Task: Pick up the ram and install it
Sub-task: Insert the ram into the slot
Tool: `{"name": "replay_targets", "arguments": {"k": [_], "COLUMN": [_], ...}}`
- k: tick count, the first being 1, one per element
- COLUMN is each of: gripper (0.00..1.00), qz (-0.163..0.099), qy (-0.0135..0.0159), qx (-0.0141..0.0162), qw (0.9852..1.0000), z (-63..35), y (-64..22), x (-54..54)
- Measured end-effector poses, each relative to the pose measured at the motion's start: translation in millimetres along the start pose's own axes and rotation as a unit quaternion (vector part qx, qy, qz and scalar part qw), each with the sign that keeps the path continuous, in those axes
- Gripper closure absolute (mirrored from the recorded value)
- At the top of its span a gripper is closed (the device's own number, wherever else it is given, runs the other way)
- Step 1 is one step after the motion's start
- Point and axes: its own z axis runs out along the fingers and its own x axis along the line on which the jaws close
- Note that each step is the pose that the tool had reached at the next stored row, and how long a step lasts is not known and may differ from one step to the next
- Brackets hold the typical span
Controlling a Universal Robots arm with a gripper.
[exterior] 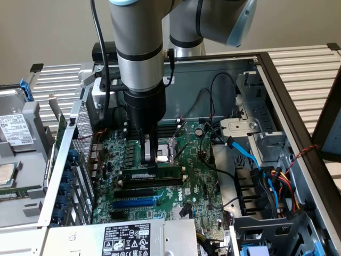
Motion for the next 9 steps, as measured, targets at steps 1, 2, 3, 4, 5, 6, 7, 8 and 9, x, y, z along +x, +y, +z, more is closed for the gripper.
{"name": "replay_targets", "arguments": {"k": [1, 2, 3, 4, 5, 6, 7, 8, 9], "gripper": [0.88, 0.88, 0.88, 0.88, 0.88, 0.88, 0.88, 0.88, 0.88], "qz": [0.0, 0.0, 0.0, 0.001, 0.001, 0.001, 0.001, 0.001, 0.002], "qy": [0.0, 0.0, 0.0001, 0.0001, 0.0001, 0.0001, 0.0001, 0.0001, -0.0001], "qx": [0.0, 0.0, 0.0, -0.0001, -0.0001, -0.0001, -0.0001, 0.0, 0.0001], "qw": [1.0, 1.0, 1.0, 1.0, 1.0, 1.0, 1.0, 1.0, 1.0], "z": [0.0, 0.0, 0.0, 0.0, 0.0, 0.0, 0.1, 0.3, 0.8], "y": [0.0, 0.0, 0.0, 0.1, 0.1, 0.1, 0.1, 0.1, 0.1], "x": [0.0, 0.0, 0.0, 0.0, 0.0, 0.1, 0.0, 0.0, 0.0]}}
